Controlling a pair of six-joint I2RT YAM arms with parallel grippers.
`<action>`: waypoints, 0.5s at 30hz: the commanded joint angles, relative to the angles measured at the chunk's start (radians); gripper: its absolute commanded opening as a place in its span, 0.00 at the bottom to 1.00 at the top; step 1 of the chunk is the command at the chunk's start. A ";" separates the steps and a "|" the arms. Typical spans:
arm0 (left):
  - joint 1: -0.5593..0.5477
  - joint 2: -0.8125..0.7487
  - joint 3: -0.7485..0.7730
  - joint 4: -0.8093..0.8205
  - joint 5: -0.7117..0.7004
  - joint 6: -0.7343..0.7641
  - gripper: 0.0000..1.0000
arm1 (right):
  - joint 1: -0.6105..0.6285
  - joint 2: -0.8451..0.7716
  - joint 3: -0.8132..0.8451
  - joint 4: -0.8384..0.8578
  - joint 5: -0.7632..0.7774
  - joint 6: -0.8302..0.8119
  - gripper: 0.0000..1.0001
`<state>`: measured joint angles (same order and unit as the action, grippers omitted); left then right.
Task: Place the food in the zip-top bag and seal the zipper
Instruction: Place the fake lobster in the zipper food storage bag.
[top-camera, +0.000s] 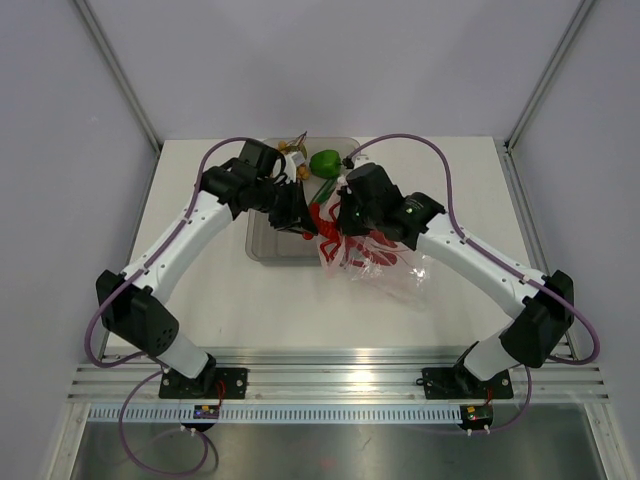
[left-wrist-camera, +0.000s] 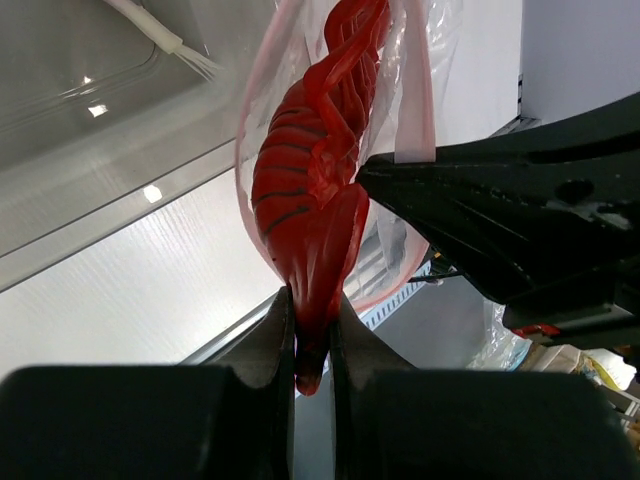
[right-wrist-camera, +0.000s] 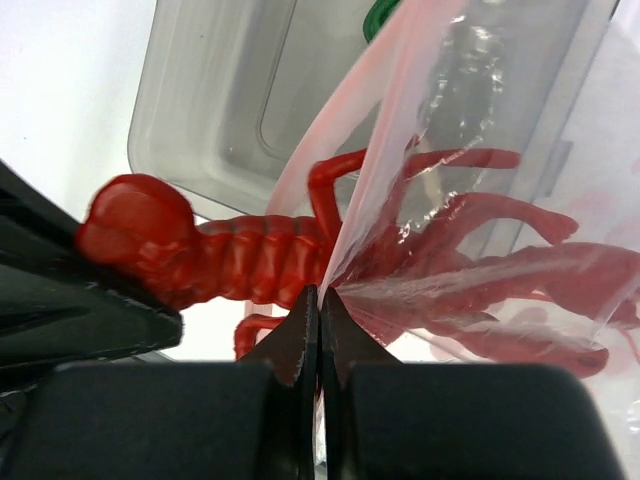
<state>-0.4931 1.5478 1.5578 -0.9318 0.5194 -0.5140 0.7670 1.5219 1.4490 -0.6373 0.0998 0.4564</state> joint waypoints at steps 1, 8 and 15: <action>-0.005 0.003 -0.002 0.090 0.028 -0.020 0.00 | 0.011 -0.015 0.030 0.050 -0.014 0.018 0.00; -0.027 0.038 -0.007 0.128 0.033 -0.044 0.00 | 0.023 -0.016 0.053 0.054 -0.037 0.019 0.00; -0.053 0.072 -0.002 0.168 0.018 -0.073 0.00 | 0.075 0.040 0.115 0.064 -0.071 0.014 0.00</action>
<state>-0.5365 1.6096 1.5455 -0.8604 0.5186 -0.5598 0.8036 1.5387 1.5002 -0.6254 0.0689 0.4637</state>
